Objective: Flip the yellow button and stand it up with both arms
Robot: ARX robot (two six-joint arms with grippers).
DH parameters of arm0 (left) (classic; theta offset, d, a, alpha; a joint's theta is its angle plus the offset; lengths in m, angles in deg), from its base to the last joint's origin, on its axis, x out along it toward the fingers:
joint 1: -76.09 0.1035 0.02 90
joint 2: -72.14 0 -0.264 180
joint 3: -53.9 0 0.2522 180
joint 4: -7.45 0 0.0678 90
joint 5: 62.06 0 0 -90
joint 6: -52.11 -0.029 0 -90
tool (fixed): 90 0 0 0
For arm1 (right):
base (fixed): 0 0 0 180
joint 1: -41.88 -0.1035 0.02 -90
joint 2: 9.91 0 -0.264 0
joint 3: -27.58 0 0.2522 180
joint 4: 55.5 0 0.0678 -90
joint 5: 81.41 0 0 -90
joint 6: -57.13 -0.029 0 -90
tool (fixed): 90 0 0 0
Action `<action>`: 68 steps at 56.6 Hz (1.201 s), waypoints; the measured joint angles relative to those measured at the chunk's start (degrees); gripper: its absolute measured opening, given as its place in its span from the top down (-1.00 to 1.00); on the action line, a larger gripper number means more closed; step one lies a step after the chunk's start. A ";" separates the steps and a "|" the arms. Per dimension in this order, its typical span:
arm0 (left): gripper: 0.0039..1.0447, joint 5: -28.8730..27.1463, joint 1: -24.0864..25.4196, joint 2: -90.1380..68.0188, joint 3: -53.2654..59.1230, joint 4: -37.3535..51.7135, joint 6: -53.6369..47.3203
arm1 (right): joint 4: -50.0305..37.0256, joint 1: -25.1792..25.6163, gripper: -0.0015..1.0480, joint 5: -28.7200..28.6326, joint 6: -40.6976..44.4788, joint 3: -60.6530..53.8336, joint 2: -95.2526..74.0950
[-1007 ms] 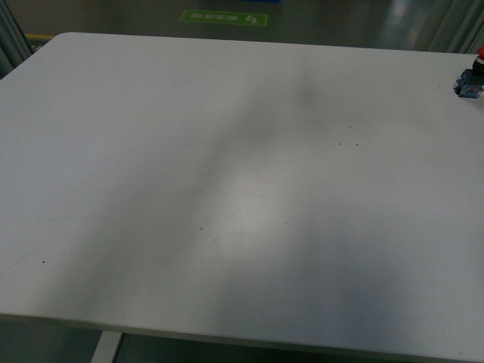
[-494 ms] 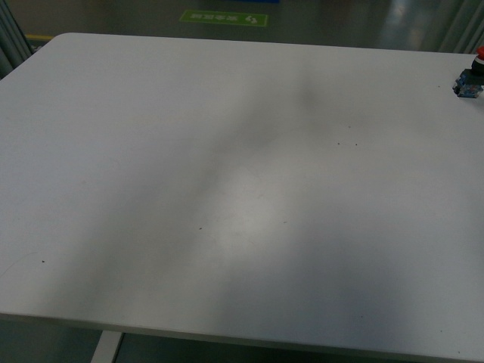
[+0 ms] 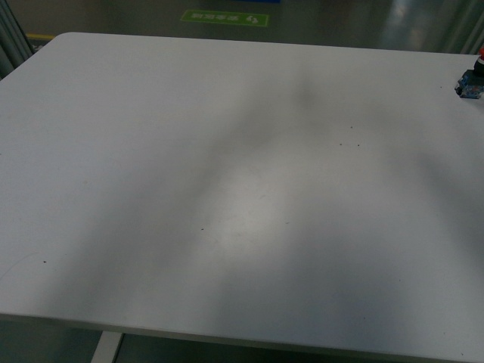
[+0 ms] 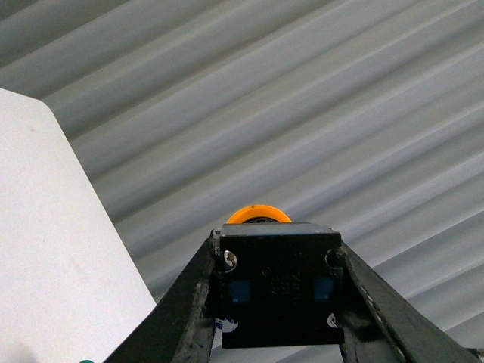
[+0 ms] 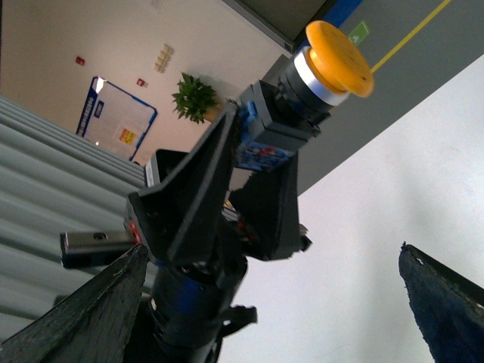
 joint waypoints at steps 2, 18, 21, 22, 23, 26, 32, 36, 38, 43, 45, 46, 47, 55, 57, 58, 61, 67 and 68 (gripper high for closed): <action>0.32 0.00 -0.02 0.02 0.00 0.00 0.00 | 0.11 0.31 -0.86 -0.35 -0.74 0.55 -0.50; 0.32 -0.02 -0.07 0.02 0.00 0.00 0.00 | 0.44 2.19 -0.86 -1.33 -4.96 5.42 -7.32; 0.32 -0.02 -0.07 0.02 0.00 0.00 0.00 | 0.46 2.91 -0.86 -1.57 -5.81 6.69 -8.57; 0.32 0.00 -0.07 0.02 0.00 0.00 0.00 | 0.44 3.06 -0.86 -1.57 -5.90 6.86 -8.76; 0.32 -0.02 -0.07 0.02 0.00 0.00 0.00 | 0.39 3.37 -0.86 -1.62 -6.34 7.19 -9.20; 0.32 -0.02 -0.07 0.02 0.00 0.00 0.00 | 0.50 4.15 -0.86 -1.86 -7.30 8.04 -10.12; 0.32 0.00 -0.07 0.02 0.00 0.00 0.00 | 1.01 5.53 -0.86 -2.47 -9.35 9.57 -11.65; 0.32 0.00 -0.07 0.02 0.00 0.00 0.00 | 1.03 6.25 -0.86 -2.47 -10.58 10.43 -12.48; 0.32 -0.02 -0.07 0.02 0.00 0.00 0.00 | 1.01 6.88 -0.86 -2.78 -11.65 11.04 -13.16; 0.32 -0.02 -0.07 0.02 0.00 0.00 0.00 | 1.07 7.78 -0.86 -3.08 -13.14 12.11 -14.38; 0.32 -0.02 -0.07 0.02 0.00 0.00 0.00 | 1.20 8.17 -0.86 -3.61 -13.90 12.52 -14.86; 0.32 -0.02 -0.07 0.02 0.00 0.00 0.00 | 1.25 8.33 -0.86 -3.65 -14.12 12.59 -14.95; 0.32 -0.02 -0.07 0.02 0.00 0.00 0.00 | 1.22 8.48 -0.86 -3.89 -14.58 12.59 -15.04; 0.32 -0.02 -0.07 0.02 0.00 0.00 0.00 | 1.22 8.68 -0.86 -4.31 -15.82 12.72 -15.08; 0.32 0.00 -0.07 0.02 0.00 0.00 0.00 | 1.18 8.66 -0.86 -4.42 -16.00 12.92 -15.10; 0.32 -0.02 -0.07 0.02 0.00 0.00 0.00 | 1.18 8.61 -0.86 -4.44 -16.13 13.07 -15.17; 0.32 -0.02 -0.07 0.02 0.00 0.00 0.00 | 1.16 8.39 -0.86 -4.42 -16.28 13.49 -15.23; 0.32 -0.02 -0.07 0.02 0.00 0.00 0.00 | 1.18 7.65 -0.86 -4.44 -16.50 14.56 -15.74; 0.32 -0.02 -0.07 0.02 0.00 0.00 0.00 | 1.18 7.50 -0.86 -4.44 -16.50 14.73 -15.85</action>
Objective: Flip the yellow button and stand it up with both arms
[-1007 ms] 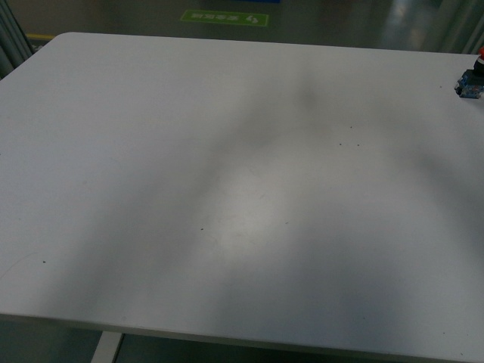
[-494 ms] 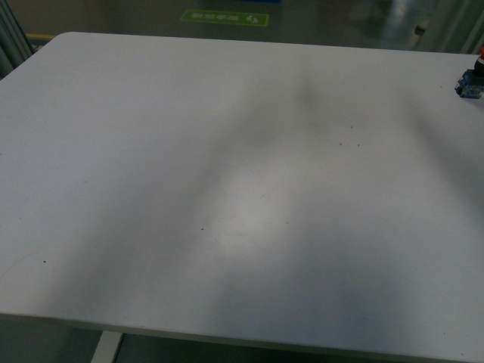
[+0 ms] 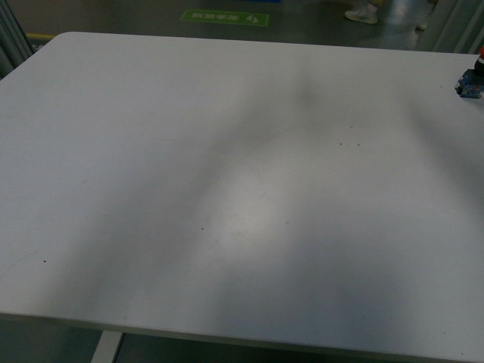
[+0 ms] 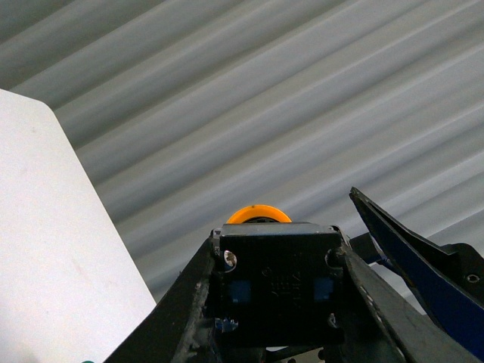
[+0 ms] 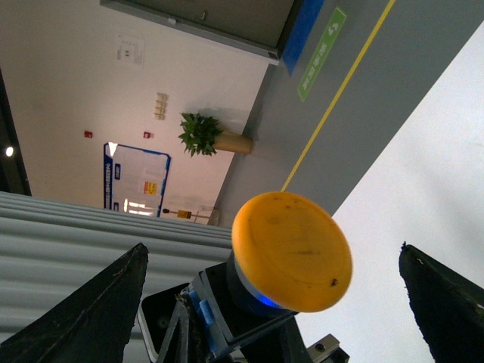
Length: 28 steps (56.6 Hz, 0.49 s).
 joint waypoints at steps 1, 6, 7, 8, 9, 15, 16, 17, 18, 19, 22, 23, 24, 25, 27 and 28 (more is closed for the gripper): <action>0.32 0.00 0.00 0.00 0.00 0.00 0.00 | 0.00 -0.09 -0.86 0.00 0.00 0.07 -0.04; 0.32 0.00 0.00 0.00 0.00 0.00 0.00 | 0.02 -0.85 -0.86 0.00 0.00 0.68 -0.68; 0.32 0.00 0.00 0.00 0.00 0.00 0.00 | 0.04 -0.94 -0.86 0.02 0.00 0.74 -0.74; 0.32 0.00 0.00 0.00 0.00 0.00 0.00 | 0.22 -1.11 -0.86 0.02 0.00 0.90 -0.83; 0.32 0.00 0.00 0.00 0.00 0.00 0.00 | 0.48 -1.27 -0.86 0.02 0.02 1.11 -0.96; 0.33 0.00 0.00 0.00 0.00 0.00 0.00 | 0.70 -1.88 -0.86 0.09 0.04 2.16 -1.62; 0.33 0.00 0.00 0.00 0.00 0.00 -0.02 | 0.90 -1.99 -0.86 0.22 0.07 2.43 -1.70; 0.33 0.00 0.00 0.00 0.00 0.00 0.00 | 1.05 -2.19 -0.86 0.26 0.13 2.69 -1.81; 0.33 0.00 0.00 0.00 0.00 0.00 -0.02 | 1.11 -2.27 -0.86 0.24 0.13 2.82 -1.90; 0.33 0.00 0.00 0.00 0.00 0.00 0.00 | 1.11 -2.38 -0.86 0.24 0.13 2.99 -1.97; 0.33 0.00 0.00 0.00 0.00 0.00 -0.02 | 1.20 -2.58 -0.84 0.33 0.20 3.56 -2.40; 0.33 -0.02 0.00 0.00 0.00 0.00 -0.02 | 1.27 -2.60 -0.78 0.35 0.20 3.89 -2.62; 0.33 -0.02 0.00 0.00 0.00 0.00 -0.02 | 1.27 -2.62 -0.72 0.39 0.20 4.22 -2.84; 0.33 0.00 0.00 0.00 0.00 0.00 -0.02 | 1.27 -2.64 -0.69 0.46 0.22 4.33 -2.95; 0.33 0.00 0.00 0.00 0.00 0.00 -0.02 | 1.27 -2.64 -0.58 0.52 0.22 4.66 -3.30; 0.33 0.00 0.00 0.00 0.00 0.00 -0.02 | 1.33 -2.62 -0.52 0.55 0.26 4.90 -3.54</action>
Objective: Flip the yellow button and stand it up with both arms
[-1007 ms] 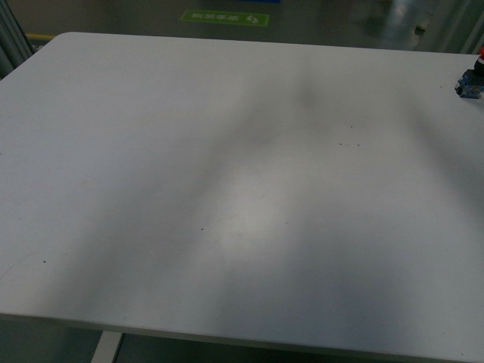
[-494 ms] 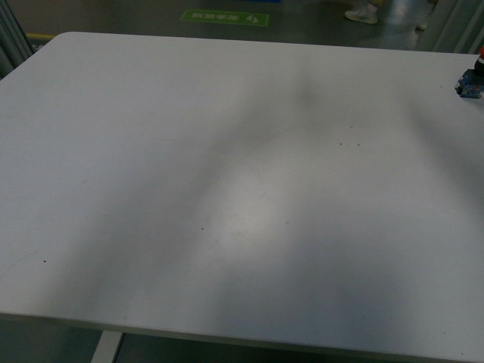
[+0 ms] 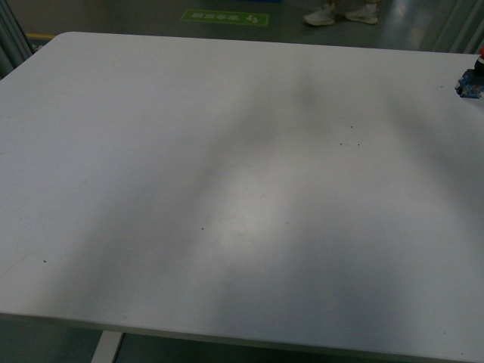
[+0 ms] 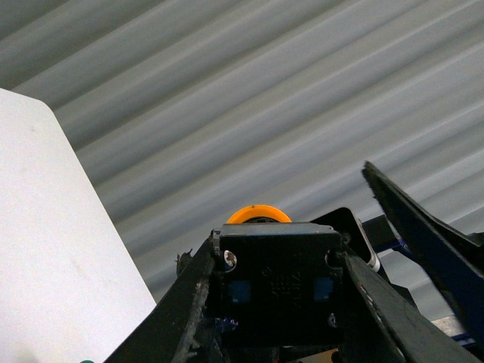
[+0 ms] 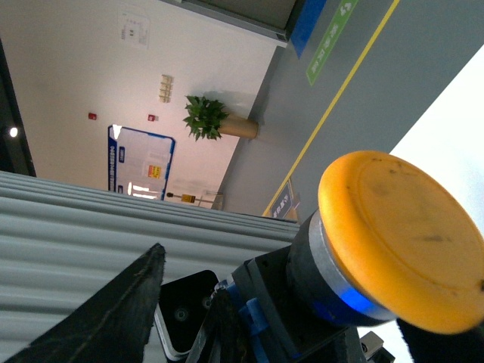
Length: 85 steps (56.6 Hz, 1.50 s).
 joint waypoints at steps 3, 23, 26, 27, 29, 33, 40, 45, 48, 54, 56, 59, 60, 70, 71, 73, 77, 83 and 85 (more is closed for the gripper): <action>0.33 -0.11 0.00 0.00 0.00 0.00 0.00 | 0.33 0.00 -0.35 0.15 0.17 0.63 -0.61; 0.33 -1.36 0.13 0.11 0.00 0.00 0.09 | 0.22 0.28 0.10 0.07 -2.82 2.93 -2.78; 0.33 -1.40 0.13 0.11 0.00 0.00 0.13 | 0.13 0.28 0.10 0.15 -2.99 2.93 -2.80; 0.33 -1.40 0.13 0.11 0.00 0.00 0.13 | 0.00 0.28 0.11 0.11 -3.13 2.93 -2.84; 0.33 -1.42 0.13 0.11 0.00 0.00 0.13 | -0.11 0.33 0.11 0.09 -3.28 2.93 -2.86; 0.29 -1.42 0.13 0.17 0.00 0.00 0.20 | -0.26 0.39 0.12 0.11 -3.28 2.93 -2.86; -0.10 -0.39 0.13 0.20 0.02 -0.11 0.09 | -1.05 0.59 0.20 0.35 -1.70 2.93 -2.84; -0.37 -0.28 0.11 0.20 0.07 -0.22 0.07 | -1.64 0.72 0.27 0.26 -1.07 2.93 -2.78; -0.54 -0.26 0.11 0.20 0.15 -0.22 0.04 | -1.95 0.81 0.28 0.00 -0.92 2.89 -2.54; -0.91 -0.31 0.11 0.20 0.24 -0.24 -0.02 | -2.51 1.11 0.28 -0.35 -0.68 2.56 -1.90; -0.87 -0.22 0.11 0.20 0.24 -0.24 -0.02 | -2.69 1.20 0.28 -0.33 -0.48 2.32 -1.75; -0.87 -0.20 0.11 0.20 0.24 -0.24 -0.04 | -2.99 1.42 0.28 -0.33 0.00 2.10 -1.66; -0.87 -0.17 0.11 0.20 0.24 -0.24 -0.04 | -3.26 1.51 0.28 -0.28 0.28 1.88 -1.64; -0.87 -0.15 0.07 0.35 0.26 -0.24 -0.11 | -4.04 2.71 0.28 2.97 5.03 0.94 -1.84; -0.87 -0.15 0.07 0.39 0.26 -0.24 -0.11 | -4.07 2.89 0.28 3.02 5.60 0.92 -1.92; -0.87 -0.17 0.07 0.42 0.26 -0.24 -0.11 | -4.26 3.15 0.28 3.23 6.16 0.90 -2.03; -0.87 -0.17 0.07 0.42 0.26 -0.24 -0.11 | -4.42 3.65 0.28 3.43 6.78 0.87 -2.21; -0.87 -0.15 0.04 0.42 0.26 -0.24 -0.13 | -4.46 4.42 0.28 3.39 7.19 0.85 -2.32; -0.87 -0.15 0.07 0.42 0.26 -0.24 -0.11 | -4.46 4.61 0.28 3.37 7.37 0.77 -2.34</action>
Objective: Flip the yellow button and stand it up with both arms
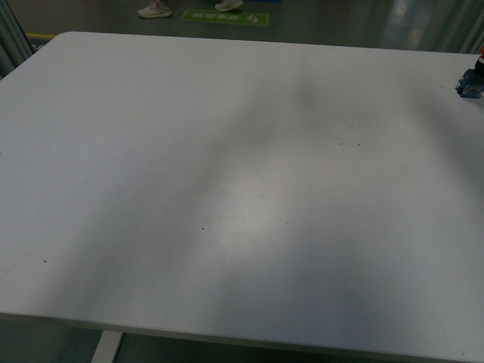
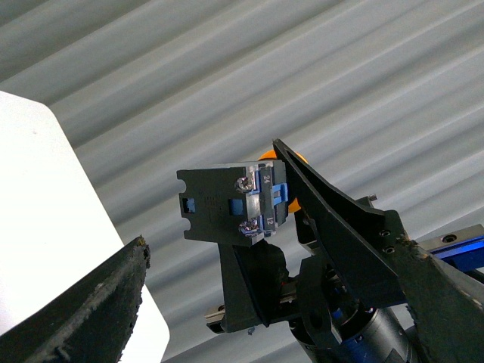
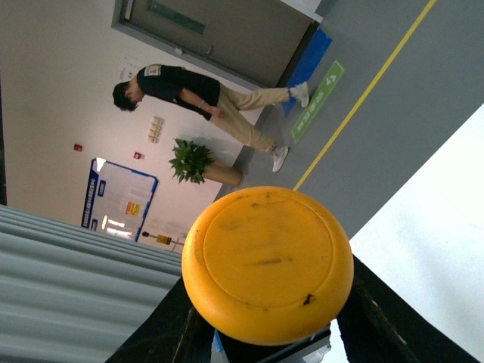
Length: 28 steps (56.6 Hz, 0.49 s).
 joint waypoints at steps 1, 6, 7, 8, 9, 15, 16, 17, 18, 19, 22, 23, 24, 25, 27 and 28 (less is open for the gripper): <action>-0.87 -0.02 0.00 0.00 0.00 0.00 0.00 | 0.00 0.04 0.28 0.02 0.04 0.00 0.02; -0.78 -8.79 -0.87 1.57 1.09 -5.11 -5.73 | 0.00 0.28 0.28 0.00 0.31 -0.02 0.02; -0.71 -18.49 -1.16 3.06 2.43 -9.35 -10.56 | 0.00 0.33 0.28 -0.02 0.37 -0.02 0.02; -0.68 -22.56 -1.25 4.02 3.39 -11.45 -11.76 | 0.00 0.35 0.28 0.02 0.44 -0.02 0.02; -0.61 -30.10 -1.29 5.97 5.66 -15.06 -16.76 | 0.00 0.35 0.28 0.04 0.50 -0.02 0.02; -0.30 -53.24 -0.59 15.34 18.88 -18.14 -39.98 | 0.00 0.46 0.28 -0.11 0.94 -0.13 -0.02; -0.23 -57.94 -0.13 17.46 21.86 -17.22 -44.89 | 0.00 0.48 0.28 -0.09 1.01 -0.13 0.00; -0.15 -60.76 0.50 19.47 24.70 -16.26 -50.31 | 0.00 0.55 0.28 0.02 1.05 -0.13 0.00; -0.12 -61.92 0.87 20.50 26.10 -15.74 -52.33 | 0.00 0.57 0.28 0.02 1.07 -0.17 0.02; -0.06 -63.45 1.68 22.56 28.81 -14.64 -56.00 | -0.02 0.68 0.28 0.15 1.11 -0.24 0.13; 0.12 -63.78 3.93 27.28 35.26 -12.13 -62.88 | -0.20 0.83 0.28 0.50 1.53 -0.68 0.37; 0.15 -63.69 4.42 28.13 36.44 -11.67 -63.41 | -0.24 0.85 0.28 0.50 1.60 -0.79 0.37; 0.22 -63.39 5.40 29.77 38.80 -10.84 -65.66 | -0.35 0.90 0.28 0.48 1.73 -0.98 0.44; 0.29 -63.25 6.29 31.21 41.03 -10.05 -67.10 | -0.48 0.90 0.28 0.48 1.99 -1.25 0.48; 0.46 -62.42 8.37 34.27 46.40 -8.50 -69.37 | -0.70 0.90 0.28 0.46 2.45 -1.66 0.55; 0.53 -61.86 8.98 35.32 48.46 -8.02 -70.29 | -0.81 0.83 0.28 0.33 2.86 -1.99 0.57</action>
